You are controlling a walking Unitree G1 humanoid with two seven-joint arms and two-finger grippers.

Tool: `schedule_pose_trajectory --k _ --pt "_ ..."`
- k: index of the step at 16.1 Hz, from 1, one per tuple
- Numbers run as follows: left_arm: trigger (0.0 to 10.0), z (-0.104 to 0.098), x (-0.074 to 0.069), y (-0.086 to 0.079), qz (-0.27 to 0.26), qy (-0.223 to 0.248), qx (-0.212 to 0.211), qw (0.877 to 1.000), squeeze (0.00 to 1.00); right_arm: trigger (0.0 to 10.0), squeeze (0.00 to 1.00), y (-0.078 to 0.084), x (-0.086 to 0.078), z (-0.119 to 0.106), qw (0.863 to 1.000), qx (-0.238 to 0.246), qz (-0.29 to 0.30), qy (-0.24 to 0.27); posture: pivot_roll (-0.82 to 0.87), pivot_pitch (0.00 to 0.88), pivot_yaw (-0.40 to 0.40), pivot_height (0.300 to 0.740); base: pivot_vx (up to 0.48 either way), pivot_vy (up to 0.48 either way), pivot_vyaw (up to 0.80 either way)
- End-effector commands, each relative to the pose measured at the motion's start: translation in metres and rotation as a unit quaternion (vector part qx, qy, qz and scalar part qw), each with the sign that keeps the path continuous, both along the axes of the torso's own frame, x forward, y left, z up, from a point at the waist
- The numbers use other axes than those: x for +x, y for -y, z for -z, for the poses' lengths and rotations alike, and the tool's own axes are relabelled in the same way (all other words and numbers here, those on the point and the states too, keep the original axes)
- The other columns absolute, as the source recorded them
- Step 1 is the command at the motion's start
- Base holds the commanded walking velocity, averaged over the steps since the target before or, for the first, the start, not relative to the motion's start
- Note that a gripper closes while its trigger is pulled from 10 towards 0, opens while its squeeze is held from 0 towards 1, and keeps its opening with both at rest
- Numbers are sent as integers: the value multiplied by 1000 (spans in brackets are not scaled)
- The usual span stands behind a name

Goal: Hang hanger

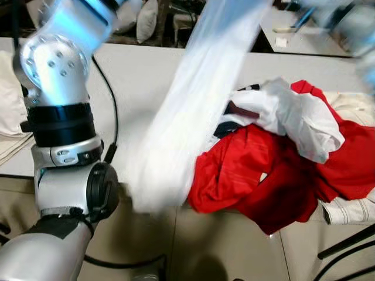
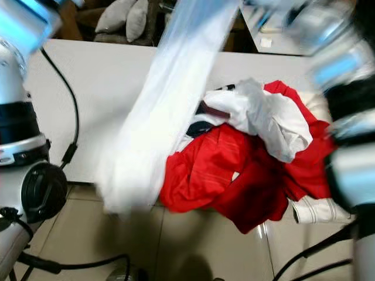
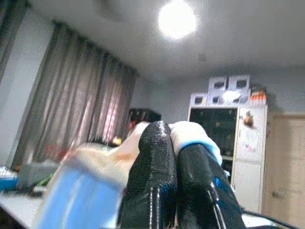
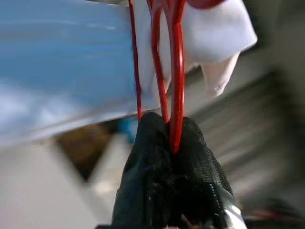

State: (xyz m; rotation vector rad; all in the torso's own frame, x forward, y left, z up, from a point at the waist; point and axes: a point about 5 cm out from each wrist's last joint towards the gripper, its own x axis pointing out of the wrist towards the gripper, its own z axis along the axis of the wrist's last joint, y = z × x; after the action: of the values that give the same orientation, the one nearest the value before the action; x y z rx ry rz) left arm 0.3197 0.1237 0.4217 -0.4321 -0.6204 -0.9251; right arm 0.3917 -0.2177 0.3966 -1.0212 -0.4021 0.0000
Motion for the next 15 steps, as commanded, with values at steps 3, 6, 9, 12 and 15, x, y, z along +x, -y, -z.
schedule_pose_trajectory --k 3,6,9,12,15 --pt "0 -9 -5 -14 -32 16 -30 999 0 10000 0 25 -5 -12 999 24 15 37 -37 0 3 740 0 0 0" --pt "0 39 22 -11 -122 -68 58 989 0 10000 0 11 8 57 992 2 -71 -107 -40 0 11 740 0 0 0" --pt "314 128 47 4 -203 -196 199 938 0 10000 0 -9 -3 134 939 25 -207 -274 -40 0 17 740 0 0 0" --pt "0 151 53 9 -223 -240 195 924 0 10000 0 -19 -41 167 851 -1 -342 -399 -53 0 31 740 0 0 0" --pt "0 125 64 -5 -260 -220 126 932 0 10000 0 -16 -85 156 781 -29 -405 -474 -66 0 44 740 0 0 0"
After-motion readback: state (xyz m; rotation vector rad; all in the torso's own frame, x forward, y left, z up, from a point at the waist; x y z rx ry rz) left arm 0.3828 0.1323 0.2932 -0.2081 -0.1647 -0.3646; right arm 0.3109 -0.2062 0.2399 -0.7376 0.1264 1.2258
